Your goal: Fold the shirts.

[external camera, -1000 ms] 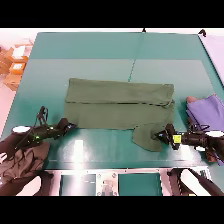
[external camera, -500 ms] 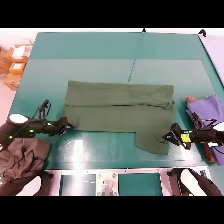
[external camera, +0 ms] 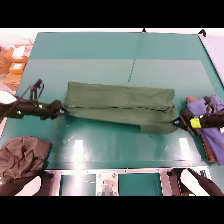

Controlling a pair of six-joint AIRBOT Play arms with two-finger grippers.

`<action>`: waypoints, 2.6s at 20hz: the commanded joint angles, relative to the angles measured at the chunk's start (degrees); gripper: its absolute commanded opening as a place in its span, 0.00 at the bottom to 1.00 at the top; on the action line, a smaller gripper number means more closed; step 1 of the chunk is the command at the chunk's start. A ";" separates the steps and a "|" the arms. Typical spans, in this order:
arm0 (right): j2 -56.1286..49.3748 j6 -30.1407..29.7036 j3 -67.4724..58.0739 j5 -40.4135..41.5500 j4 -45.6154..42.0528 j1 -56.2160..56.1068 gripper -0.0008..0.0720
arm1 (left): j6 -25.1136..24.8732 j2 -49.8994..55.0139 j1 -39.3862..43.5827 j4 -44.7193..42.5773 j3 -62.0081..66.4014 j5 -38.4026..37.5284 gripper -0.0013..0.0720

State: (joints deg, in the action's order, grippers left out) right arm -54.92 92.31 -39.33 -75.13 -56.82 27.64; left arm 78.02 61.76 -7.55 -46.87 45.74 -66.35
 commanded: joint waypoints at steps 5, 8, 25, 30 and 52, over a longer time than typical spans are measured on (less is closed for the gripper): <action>-22.40 0.28 -24.30 3.85 3.50 -7.02 0.04 | 1.27 18.18 5.88 0.42 20.81 4.07 0.05; -32.44 0.76 -31.23 5.86 3.72 -7.63 0.04 | 2.99 29.57 7.63 0.52 29.92 7.85 0.05; -47.32 -23.71 -41.92 -7.43 1.77 3.89 0.98 | 3.02 40.57 -0.90 2.12 56.17 -13.38 0.08; -52.11 -28.52 -40.09 -8.94 9.35 3.63 0.98 | 2.97 40.57 1.03 2.29 56.15 -14.16 0.08; -54.34 -27.41 -48.54 -13.97 12.94 -3.76 0.04 | -4.74 43.04 34.84 -0.35 54.10 9.84 0.05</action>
State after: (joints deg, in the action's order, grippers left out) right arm -109.86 62.94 -84.12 -84.62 -44.66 24.27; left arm 74.56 103.44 21.54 -45.45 100.68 -64.55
